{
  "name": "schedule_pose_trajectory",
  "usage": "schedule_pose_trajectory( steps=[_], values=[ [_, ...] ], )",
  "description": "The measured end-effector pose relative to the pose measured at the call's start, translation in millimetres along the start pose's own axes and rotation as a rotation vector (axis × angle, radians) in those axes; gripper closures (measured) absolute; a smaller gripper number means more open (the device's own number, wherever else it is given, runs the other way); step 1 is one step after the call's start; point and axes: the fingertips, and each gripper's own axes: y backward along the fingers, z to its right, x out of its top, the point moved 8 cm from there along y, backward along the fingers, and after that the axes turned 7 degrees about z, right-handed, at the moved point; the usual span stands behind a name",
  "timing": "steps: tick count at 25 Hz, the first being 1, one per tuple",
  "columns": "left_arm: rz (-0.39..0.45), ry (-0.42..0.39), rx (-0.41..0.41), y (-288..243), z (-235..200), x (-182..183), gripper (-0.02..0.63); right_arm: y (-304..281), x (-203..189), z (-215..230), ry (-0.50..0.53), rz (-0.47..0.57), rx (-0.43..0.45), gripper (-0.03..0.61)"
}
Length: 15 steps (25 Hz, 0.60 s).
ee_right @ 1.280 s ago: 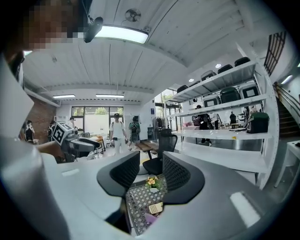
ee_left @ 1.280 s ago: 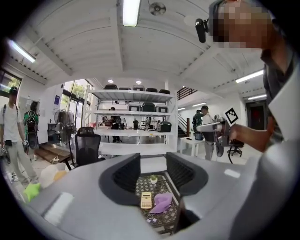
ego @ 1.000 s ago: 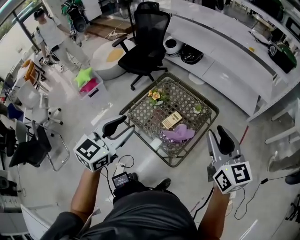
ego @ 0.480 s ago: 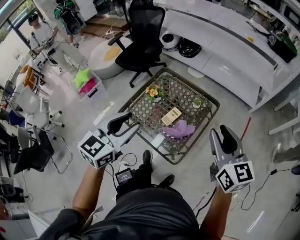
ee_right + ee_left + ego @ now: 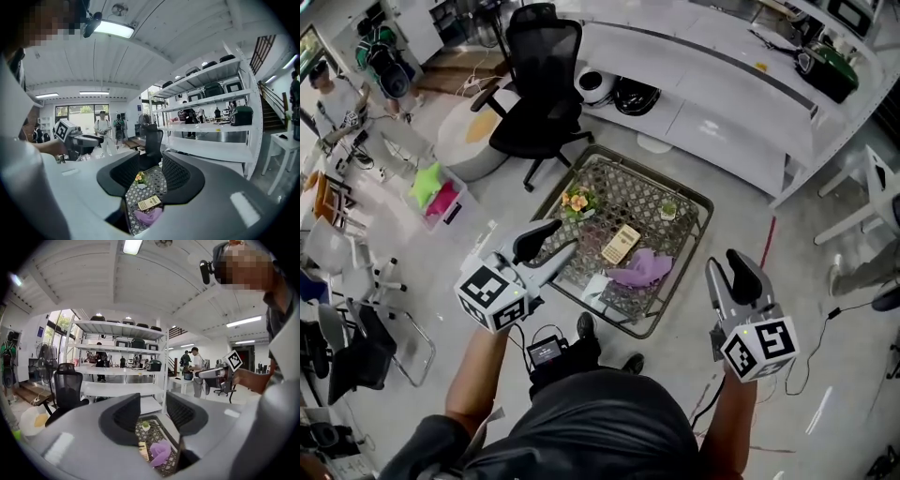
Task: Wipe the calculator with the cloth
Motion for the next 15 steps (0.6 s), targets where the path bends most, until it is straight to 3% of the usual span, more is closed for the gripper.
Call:
schedule_pose_trajectory(
  steps=[15],
  values=[
    [-0.004, 0.087, -0.127, -39, -111, -33, 0.385, -85, -18, -33, 0.018, -0.103, -0.092, 0.448]
  ],
)
